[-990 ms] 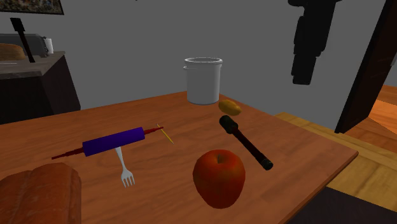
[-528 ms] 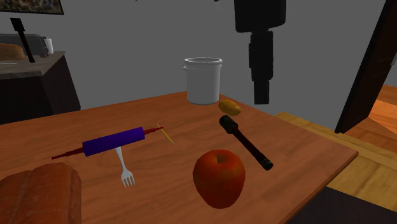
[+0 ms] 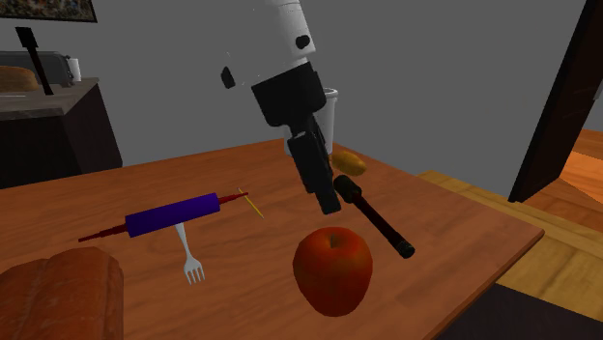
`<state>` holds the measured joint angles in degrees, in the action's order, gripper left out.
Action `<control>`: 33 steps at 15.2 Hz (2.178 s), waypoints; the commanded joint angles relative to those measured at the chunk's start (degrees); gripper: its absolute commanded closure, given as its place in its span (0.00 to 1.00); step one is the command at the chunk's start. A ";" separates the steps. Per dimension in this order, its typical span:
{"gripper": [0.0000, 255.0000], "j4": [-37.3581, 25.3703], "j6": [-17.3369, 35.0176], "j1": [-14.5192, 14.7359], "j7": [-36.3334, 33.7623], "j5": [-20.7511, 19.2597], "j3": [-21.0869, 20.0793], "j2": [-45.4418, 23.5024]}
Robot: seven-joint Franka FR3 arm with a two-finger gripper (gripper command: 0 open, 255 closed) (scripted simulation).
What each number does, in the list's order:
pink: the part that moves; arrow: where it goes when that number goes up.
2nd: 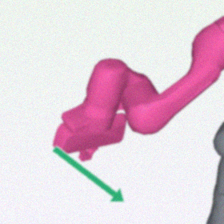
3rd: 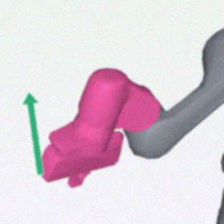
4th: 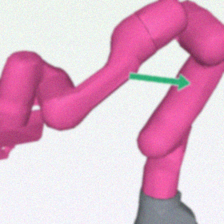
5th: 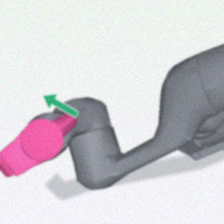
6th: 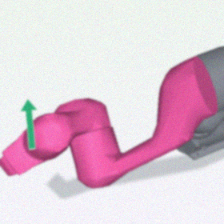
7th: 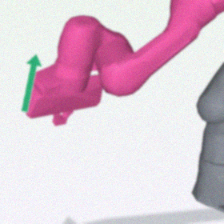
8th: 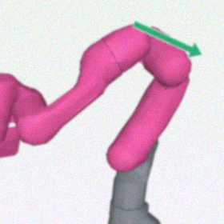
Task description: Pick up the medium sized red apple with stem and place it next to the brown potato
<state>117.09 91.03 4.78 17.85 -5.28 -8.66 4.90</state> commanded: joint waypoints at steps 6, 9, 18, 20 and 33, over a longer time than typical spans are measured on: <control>0.00 2.75 3.60 0.58 0.96 -1.63 -0.66 -3.30; 0.00 4.95 5.56 0.47 0.94 -1.71 -0.54 -3.03; 1.00 4.94 5.54 0.47 0.94 -1.71 -0.54 -3.03; 1.00 4.94 5.54 0.47 0.94 -1.71 -0.54 -3.03; 1.00 1.42 0.34 0.48 1.72 -1.42 -0.53 -1.27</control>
<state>119.15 92.18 5.23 19.49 -6.75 -9.16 3.47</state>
